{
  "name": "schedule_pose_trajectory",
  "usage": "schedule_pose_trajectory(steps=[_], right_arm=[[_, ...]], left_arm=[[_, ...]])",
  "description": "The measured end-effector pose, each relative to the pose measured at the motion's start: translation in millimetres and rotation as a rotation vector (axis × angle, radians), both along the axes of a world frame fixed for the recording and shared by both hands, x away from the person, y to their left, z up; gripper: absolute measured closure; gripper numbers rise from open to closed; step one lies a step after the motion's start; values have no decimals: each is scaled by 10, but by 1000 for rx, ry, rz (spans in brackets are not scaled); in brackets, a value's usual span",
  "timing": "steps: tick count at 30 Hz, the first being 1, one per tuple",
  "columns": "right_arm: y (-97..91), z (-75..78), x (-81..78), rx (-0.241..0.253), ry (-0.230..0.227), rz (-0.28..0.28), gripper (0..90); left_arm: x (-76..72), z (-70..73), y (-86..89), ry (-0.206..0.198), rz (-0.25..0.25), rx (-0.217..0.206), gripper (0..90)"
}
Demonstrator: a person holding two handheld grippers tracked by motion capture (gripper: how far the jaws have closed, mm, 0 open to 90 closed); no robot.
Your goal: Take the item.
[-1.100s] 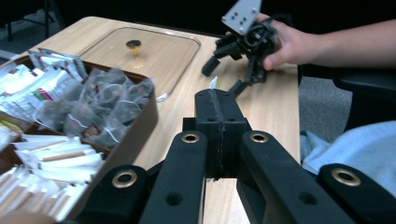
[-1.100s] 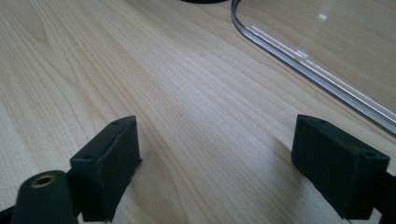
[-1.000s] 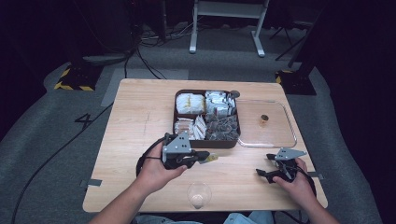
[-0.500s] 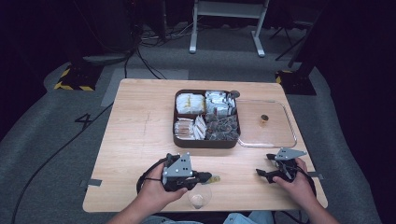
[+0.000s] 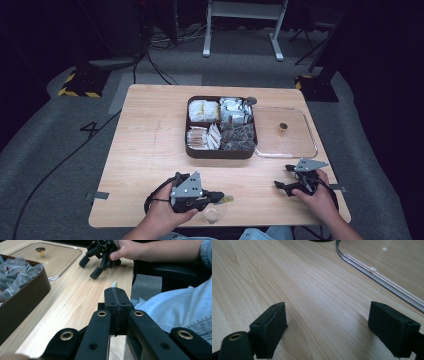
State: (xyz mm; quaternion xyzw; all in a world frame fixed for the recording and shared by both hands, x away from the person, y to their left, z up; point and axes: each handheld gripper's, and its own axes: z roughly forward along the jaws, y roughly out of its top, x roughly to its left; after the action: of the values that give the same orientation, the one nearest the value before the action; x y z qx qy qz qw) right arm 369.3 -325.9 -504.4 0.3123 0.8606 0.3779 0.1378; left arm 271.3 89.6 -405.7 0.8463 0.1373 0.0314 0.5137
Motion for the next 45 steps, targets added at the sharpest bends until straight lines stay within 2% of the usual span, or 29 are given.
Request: schedule_pose_trajectory(steps=[6, 9, 10, 11, 12, 18, 21, 26, 34, 38, 45], right_arm=[[0, 0, 0, 0, -1, 0, 154], [0, 0, 0, 0, 0, 0, 154], [-1, 0, 1, -1, -2, 1, 154], [0, 0, 0, 0, 0, 0, 154], [0, 0, 0, 0, 0, 0, 154], [0, 0, 0, 0, 0, 0, 154], [0, 0, 0, 0, 0, 0, 154], [0, 0, -1, 0, -1, 0, 154], [0, 0, 0, 0, 0, 0, 154], [0, 0, 0, 0, -1, 0, 154], [0, 0, 1, 0, -2, 0, 154]], left_arm=[[1, -47, 2, -5, 5, 15, 900], [3, -74, 2, 11, -5, 11, 900], [6, -81, 4, 27, -5, 1, 898], [15, -84, 7, 46, -11, -4, 848], [15, -85, 9, 46, -10, -3, 793], [9, -79, 32, 44, 3, 6, 700], [29, -72, 57, 52, 22, -9, 657], [122, -18, 152, 25, 84, -4, 556], [322, 31, 394, -2, 203, 22, 486], [456, -20, 562, 2, 258, 6, 435], [634, -149, 856, -29, 386, 88, 376]])
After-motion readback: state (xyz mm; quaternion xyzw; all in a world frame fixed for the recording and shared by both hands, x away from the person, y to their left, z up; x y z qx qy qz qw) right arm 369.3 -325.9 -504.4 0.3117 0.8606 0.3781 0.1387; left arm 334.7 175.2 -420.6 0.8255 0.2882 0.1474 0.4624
